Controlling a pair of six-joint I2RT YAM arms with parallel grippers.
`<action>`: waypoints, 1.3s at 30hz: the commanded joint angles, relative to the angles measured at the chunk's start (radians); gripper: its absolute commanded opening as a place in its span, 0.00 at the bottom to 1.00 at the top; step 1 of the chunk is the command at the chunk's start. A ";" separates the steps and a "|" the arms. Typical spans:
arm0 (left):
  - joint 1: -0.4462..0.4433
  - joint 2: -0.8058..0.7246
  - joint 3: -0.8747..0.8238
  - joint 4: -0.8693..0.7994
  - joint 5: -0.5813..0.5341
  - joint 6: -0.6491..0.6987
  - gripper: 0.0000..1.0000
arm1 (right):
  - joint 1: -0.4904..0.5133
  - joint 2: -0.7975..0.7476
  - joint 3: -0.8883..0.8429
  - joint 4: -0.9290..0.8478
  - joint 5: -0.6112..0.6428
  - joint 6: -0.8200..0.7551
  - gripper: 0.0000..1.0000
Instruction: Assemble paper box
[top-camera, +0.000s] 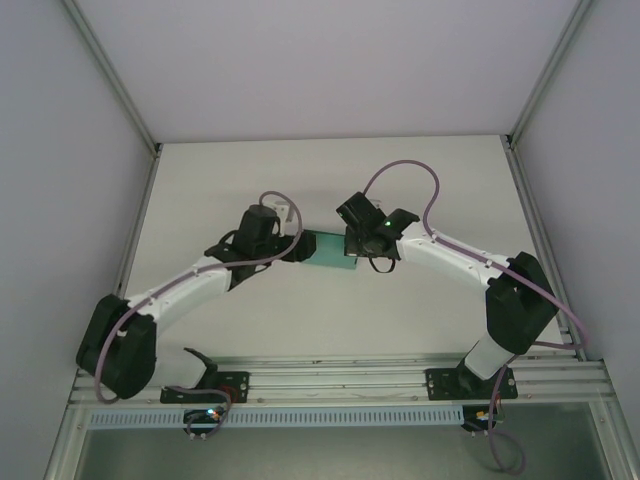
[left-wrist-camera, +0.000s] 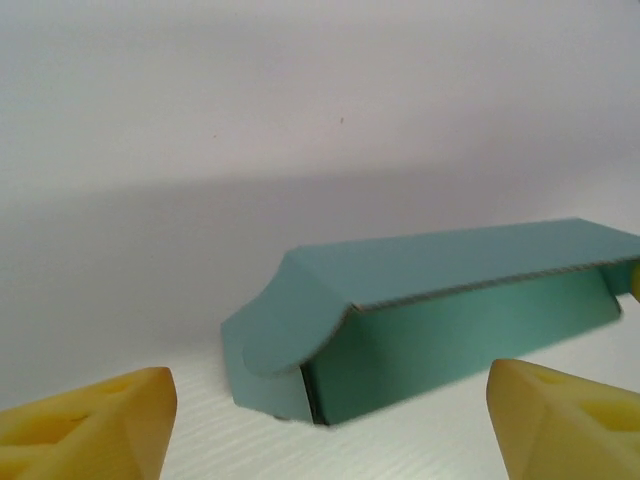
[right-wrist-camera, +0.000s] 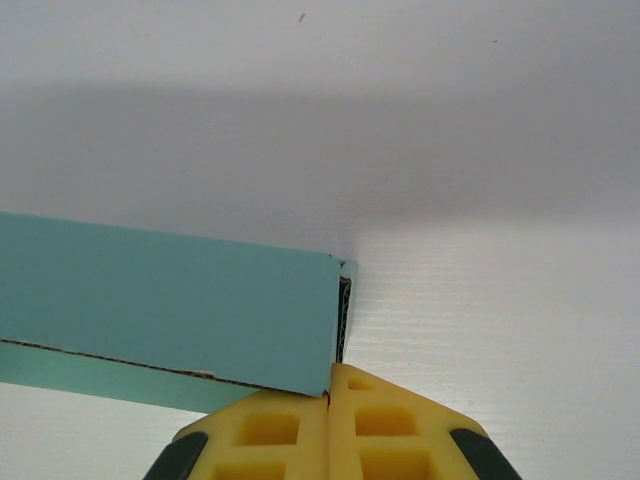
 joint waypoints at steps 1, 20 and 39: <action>-0.006 -0.067 0.032 -0.133 -0.017 0.073 0.85 | -0.002 0.013 0.020 -0.047 0.005 -0.019 0.00; 0.095 0.052 0.118 -0.197 0.050 0.270 0.56 | -0.018 0.073 0.107 -0.105 -0.078 -0.150 0.00; 0.082 0.118 0.137 -0.103 -0.010 0.315 0.30 | -0.020 0.111 0.117 -0.124 -0.104 -0.197 0.00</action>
